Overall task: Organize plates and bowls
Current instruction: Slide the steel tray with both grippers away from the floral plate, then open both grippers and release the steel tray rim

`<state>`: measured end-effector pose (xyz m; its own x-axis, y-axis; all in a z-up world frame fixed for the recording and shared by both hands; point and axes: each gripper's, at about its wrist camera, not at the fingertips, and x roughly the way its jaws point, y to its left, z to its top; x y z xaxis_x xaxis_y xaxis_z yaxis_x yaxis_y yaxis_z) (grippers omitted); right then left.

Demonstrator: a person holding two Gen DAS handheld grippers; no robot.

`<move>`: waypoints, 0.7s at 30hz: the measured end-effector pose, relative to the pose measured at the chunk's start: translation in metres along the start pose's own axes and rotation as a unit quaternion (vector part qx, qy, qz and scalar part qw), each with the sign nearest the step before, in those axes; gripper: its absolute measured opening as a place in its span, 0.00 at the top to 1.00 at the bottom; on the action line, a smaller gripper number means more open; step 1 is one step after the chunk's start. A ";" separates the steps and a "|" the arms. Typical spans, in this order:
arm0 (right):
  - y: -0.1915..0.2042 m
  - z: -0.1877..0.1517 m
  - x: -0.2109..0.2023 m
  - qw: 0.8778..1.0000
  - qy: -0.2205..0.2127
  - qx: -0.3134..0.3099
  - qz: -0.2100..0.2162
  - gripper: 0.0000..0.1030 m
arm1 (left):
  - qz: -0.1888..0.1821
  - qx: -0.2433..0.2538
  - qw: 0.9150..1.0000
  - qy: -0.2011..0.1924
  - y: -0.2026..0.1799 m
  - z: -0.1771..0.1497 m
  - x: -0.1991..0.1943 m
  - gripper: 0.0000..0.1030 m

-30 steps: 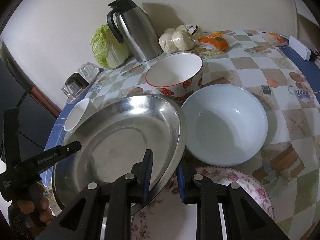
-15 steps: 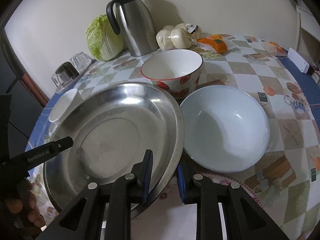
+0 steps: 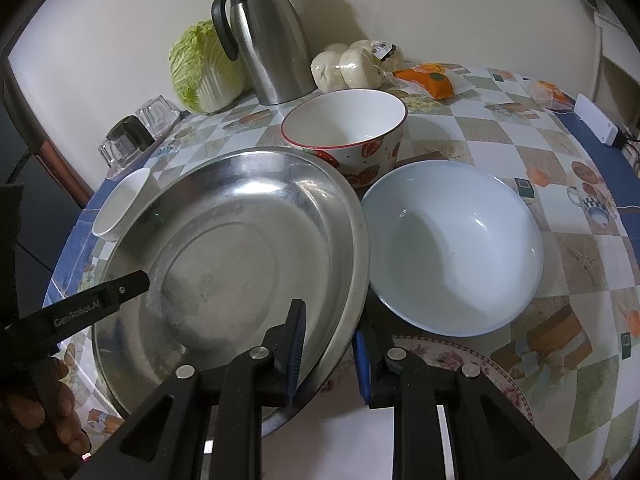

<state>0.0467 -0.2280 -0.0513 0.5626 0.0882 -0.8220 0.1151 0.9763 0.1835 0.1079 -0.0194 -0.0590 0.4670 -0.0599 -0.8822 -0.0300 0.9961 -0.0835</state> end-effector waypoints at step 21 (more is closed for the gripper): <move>0.011 -0.004 -0.027 0.998 -0.034 -0.034 -0.034 0.24 | 0.019 0.024 0.999 -0.029 0.001 -0.008 -0.022 0.08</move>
<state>0.0297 -0.2185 -0.0291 0.6096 0.0090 -0.7927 0.1007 0.9910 0.0886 0.0903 -0.0181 -0.0435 0.5164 -0.0186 -0.8562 -0.0073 0.9996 -0.0260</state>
